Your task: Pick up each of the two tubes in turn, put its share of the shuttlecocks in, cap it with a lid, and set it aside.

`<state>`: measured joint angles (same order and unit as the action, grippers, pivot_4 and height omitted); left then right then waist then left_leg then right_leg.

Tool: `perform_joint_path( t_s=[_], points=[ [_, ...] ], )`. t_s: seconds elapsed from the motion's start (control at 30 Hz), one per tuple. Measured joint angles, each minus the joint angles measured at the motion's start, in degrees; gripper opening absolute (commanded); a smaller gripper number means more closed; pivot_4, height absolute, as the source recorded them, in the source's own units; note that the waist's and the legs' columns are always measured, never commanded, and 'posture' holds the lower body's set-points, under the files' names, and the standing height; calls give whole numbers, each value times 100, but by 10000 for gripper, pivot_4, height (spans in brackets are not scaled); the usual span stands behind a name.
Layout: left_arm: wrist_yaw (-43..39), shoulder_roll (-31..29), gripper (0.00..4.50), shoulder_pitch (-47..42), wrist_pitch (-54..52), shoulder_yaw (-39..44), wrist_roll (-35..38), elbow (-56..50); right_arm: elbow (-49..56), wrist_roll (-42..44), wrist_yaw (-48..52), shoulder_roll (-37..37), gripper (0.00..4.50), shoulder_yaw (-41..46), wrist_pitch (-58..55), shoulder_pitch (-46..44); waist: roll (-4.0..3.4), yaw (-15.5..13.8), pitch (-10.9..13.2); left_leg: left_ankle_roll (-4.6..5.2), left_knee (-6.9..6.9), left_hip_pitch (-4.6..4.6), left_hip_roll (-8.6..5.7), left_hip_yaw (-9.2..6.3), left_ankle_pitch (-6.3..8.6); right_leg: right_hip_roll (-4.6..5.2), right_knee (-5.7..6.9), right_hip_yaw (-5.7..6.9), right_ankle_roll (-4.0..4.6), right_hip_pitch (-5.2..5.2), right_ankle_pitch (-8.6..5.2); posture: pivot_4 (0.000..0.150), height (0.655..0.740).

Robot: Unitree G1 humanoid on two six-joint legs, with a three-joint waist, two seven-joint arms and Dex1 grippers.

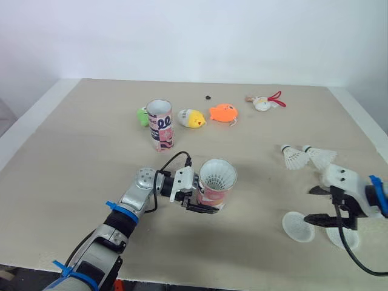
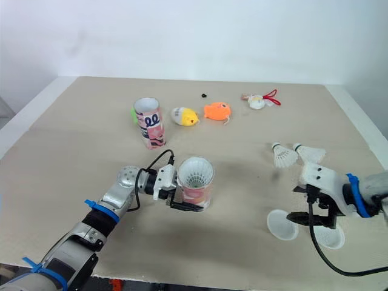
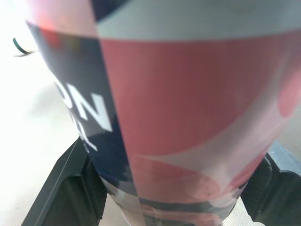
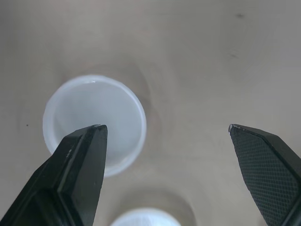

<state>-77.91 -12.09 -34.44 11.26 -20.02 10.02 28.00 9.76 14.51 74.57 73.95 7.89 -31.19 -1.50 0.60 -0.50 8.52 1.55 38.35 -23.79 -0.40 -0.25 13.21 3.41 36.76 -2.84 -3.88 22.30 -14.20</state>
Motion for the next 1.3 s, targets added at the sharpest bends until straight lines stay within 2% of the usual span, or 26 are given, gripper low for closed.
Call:
perform_joint_path(
  t_s=[0.23,0.27,0.33,0.4,0.43,0.57,1.0,1.13,1.3],
  points=[
    [-27,-58,32484,59,-303,-23,5,-240,-102,-220,150,-69,44182,-870,178,-329,-13,0,-9,-16,-8,-4,-2,-11,19,-7,1,-1,0,1,-2,1500,7400],
    [-12,-71,32484,67,-317,-22,5,-268,-103,-254,146,-80,41974,-928,195,-380,-11,1,-9,-16,-8,-3,-1,-12,19,-8,1,0,1,1,-1,1500,7400],
    [38,-113,32484,90,-369,-16,5,-346,-104,-371,98,-150,36483,-1055,209,-518,-1,3,-8,-17,-7,3,4,-10,19,-10,1,2,5,-2,2,1500,7400],
    [114,-175,32484,130,-408,-26,2,-454,-124,-515,12,-223,26711,-1184,264,-671,1,10,-6,-17,-7,8,11,-6,19,-12,1,3,5,-2,0,1500,7400],
    [127,-201,32484,134,-421,-28,2,-480,-137,-542,17,-254,20058,-1228,287,-732,3,11,-5,-17,-6,11,15,-6,19,-17,1,3,15,-2,-8,1500,7400],
    [195,-270,32484,126,-407,-30,2,-497,-136,-589,165,-274,669,-1378,499,-838,4,17,-5,-18,-7,22,29,-5,18,-32,3,2,17,-7,-8,1500,7400],
    [258,-262,32484,34,-384,-55,2,-394,-64,-447,537,-287,669,-1398,482,-1198,4,18,-4,-18,-2,29,27,7,16,-28,4,-14,17,-10,-7,1500,7400],
    [256,-254,32484,-22,-382,-54,-3,-321,297,616,549,-705,669,-1052,-537,-2217,-7,26,1,-10,-2,31,26,17,9,-30,5,-30,9,-6,6,1500,7400],
    [247,-223,32484,-79,-371,-104,-2,-245,878,1766,494,-876,669,-722,-1625,-3324,20,14,13,-9,-4,26,28,8,8,-23,4,-17,21,-4,4,1500,7400]
  ],
)
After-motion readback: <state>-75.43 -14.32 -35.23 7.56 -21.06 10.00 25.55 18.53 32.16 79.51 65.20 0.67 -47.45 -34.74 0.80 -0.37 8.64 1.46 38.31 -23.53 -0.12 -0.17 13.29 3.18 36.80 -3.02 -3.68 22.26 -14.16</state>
